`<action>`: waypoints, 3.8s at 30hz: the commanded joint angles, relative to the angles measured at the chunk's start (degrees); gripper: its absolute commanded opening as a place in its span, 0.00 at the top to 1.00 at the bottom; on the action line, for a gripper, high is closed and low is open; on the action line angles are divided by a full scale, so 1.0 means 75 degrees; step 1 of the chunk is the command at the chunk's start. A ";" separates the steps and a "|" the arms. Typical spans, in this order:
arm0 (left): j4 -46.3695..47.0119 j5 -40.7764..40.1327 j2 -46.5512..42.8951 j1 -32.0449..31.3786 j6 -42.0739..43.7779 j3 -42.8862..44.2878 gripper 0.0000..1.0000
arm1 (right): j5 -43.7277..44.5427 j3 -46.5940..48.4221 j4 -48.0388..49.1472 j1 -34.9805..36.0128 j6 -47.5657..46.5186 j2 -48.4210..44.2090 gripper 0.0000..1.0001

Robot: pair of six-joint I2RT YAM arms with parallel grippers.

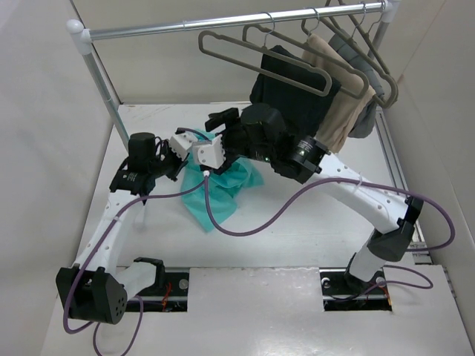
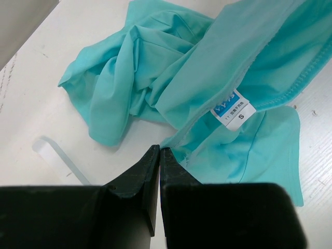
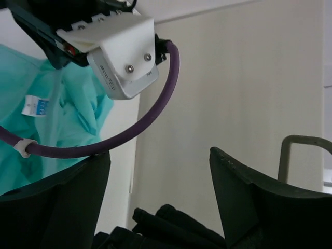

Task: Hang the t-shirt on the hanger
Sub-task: Move the tshirt to the center of the board, then grab a hanger with the right arm

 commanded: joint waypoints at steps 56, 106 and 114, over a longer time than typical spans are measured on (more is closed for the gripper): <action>0.1170 0.0100 -0.0438 -0.0083 -0.0282 -0.0672 1.00 | -0.4101 0.3839 -0.1224 -0.4604 0.3156 0.0284 0.61; 0.1240 0.0100 -0.0508 -0.0083 -0.0212 -0.0883 1.00 | -0.3526 0.2704 0.0322 -0.3913 0.3296 -0.0618 1.00; 0.1240 0.0100 -0.0579 -0.0083 -0.0212 -0.0953 1.00 | -0.3690 0.2492 0.0557 -0.3843 0.3296 -0.0770 1.00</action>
